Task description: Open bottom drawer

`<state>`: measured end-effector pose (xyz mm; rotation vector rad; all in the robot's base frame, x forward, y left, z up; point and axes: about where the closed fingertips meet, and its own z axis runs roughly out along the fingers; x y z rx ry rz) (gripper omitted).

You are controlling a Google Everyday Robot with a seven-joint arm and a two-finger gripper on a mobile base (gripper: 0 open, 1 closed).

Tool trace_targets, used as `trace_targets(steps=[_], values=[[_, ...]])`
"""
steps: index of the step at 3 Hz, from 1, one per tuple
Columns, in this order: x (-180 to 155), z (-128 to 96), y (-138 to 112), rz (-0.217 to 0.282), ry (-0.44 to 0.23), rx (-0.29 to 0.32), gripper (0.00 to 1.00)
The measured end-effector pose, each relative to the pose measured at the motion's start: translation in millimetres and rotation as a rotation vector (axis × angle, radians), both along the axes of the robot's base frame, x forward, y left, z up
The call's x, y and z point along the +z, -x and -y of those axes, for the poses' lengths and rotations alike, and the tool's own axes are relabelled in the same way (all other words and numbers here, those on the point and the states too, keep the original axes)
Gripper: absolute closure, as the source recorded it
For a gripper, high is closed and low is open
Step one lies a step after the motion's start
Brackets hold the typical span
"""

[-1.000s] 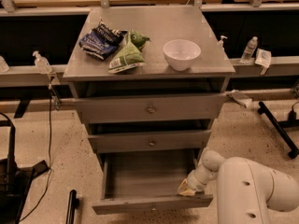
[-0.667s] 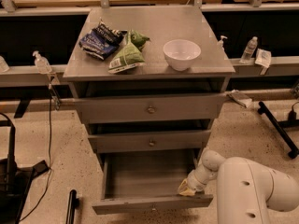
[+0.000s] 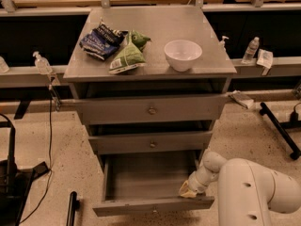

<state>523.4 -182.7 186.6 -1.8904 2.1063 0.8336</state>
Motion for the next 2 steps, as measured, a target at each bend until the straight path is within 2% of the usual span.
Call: trace_targets(steps=[2], values=[[0.0,-0.2,-0.4,0.0,0.0,0.0,0.05]])
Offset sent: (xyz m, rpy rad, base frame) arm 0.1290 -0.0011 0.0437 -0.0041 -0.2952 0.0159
